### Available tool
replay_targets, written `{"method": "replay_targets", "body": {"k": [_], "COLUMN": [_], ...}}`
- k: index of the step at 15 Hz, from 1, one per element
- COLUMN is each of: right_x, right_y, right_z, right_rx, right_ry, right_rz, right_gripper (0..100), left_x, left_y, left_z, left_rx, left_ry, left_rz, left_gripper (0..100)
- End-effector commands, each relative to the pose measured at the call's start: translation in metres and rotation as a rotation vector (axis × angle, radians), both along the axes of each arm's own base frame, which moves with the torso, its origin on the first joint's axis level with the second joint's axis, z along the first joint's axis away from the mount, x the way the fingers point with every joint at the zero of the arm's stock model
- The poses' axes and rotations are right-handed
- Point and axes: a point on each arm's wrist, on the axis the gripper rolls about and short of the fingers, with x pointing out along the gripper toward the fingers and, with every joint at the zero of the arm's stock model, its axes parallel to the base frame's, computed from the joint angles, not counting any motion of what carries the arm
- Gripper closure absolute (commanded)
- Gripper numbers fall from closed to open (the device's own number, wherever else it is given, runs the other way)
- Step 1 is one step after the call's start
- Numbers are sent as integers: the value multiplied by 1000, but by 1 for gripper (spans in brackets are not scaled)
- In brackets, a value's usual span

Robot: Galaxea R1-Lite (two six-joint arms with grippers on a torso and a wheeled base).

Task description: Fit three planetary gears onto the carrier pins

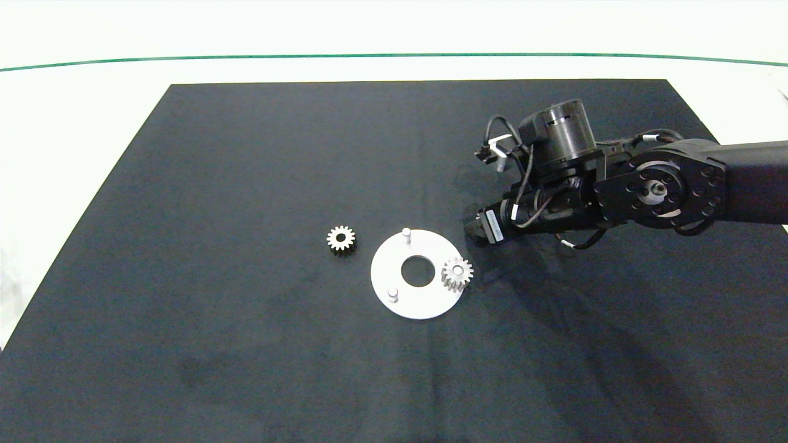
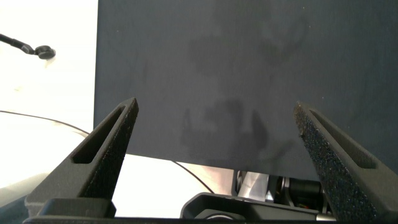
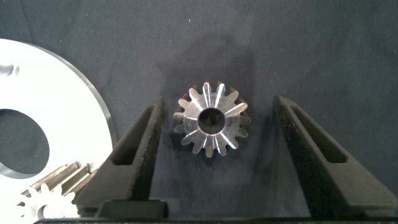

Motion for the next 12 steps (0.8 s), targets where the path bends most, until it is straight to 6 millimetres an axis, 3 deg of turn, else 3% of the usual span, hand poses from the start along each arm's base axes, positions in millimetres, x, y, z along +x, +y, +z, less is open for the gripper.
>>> {"method": "replay_targets", "body": {"k": [1, 12], "right_x": [0, -1], "right_y": [0, 1], "right_z": [-2, -3], "right_rx": [-4, -8], "right_ry": [6, 18], "right_rz": [0, 4], "right_gripper": [36, 57], "left_x": [-2, -7], "left_y": [0, -2], "left_z": [-1, -2], "left_rx": [1, 2], "left_ry": [-2, -6], "left_rz": [0, 0], "left_gripper": [0, 0]}}
